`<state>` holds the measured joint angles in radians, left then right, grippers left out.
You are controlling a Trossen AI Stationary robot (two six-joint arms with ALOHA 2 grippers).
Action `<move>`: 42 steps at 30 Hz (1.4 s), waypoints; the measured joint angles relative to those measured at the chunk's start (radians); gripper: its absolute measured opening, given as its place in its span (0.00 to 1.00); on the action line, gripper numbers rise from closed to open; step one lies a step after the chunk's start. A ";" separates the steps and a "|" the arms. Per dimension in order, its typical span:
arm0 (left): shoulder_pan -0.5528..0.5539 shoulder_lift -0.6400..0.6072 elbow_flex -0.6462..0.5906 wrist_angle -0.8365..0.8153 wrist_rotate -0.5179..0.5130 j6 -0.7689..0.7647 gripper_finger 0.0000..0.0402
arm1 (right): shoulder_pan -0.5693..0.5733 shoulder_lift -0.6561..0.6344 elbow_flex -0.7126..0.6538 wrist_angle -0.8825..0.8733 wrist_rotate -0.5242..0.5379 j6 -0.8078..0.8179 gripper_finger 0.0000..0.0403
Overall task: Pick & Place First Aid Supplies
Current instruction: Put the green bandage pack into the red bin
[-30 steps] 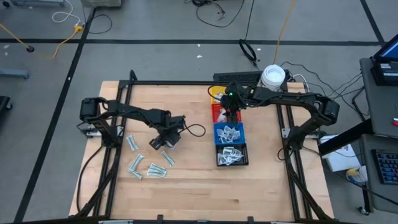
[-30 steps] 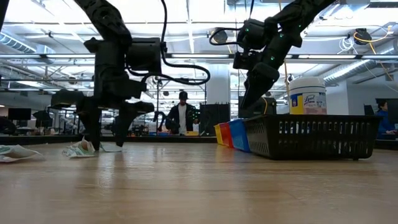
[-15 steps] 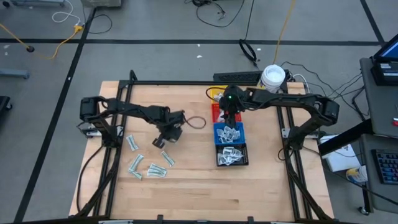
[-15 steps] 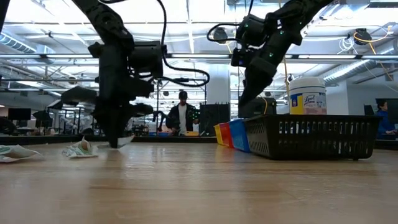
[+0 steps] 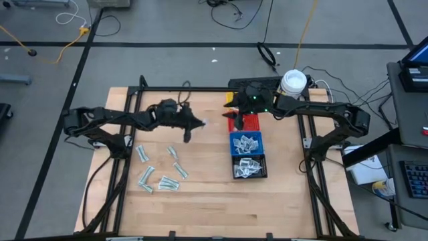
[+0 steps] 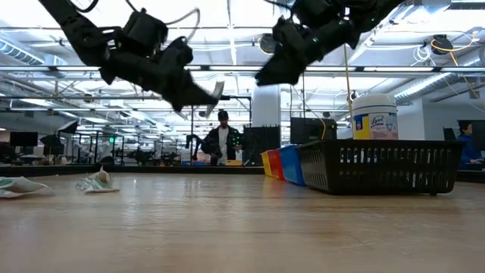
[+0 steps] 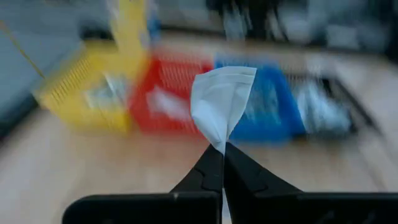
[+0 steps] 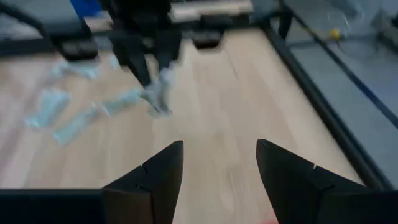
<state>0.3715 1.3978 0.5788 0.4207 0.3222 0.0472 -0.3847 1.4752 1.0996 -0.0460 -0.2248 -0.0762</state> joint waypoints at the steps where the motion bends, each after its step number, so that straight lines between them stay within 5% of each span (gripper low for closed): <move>1: 0.004 0.002 -0.011 0.076 -0.012 -0.033 0.00 | 0.000 0.000 0.000 0.034 -0.013 0.011 0.49; 8: 0.017 0.000 -0.004 0.184 -0.052 -0.101 0.00 | 0.008 0.010 0.001 0.235 -0.016 0.087 0.49; 23: -0.001 0.109 0.220 0.104 -0.100 -0.078 0.00 | 0.030 0.031 0.001 0.275 -0.036 0.136 0.47; 26: -0.015 0.120 0.244 0.111 -0.111 -0.072 0.00 | 0.025 0.033 0.000 0.269 -0.041 0.149 0.37; 31: -0.020 0.124 0.248 0.095 -0.116 -0.091 0.00 | 0.024 0.032 0.000 0.209 -0.039 0.105 0.05; 42: -0.020 0.123 0.250 -0.298 -0.074 -0.130 0.31 | -0.051 0.019 0.001 -0.122 -0.012 -0.093 0.00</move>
<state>0.3519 1.5208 0.8286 0.1223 0.2484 -0.0830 -0.4360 1.4946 1.1004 -0.1678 -0.2372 -0.1697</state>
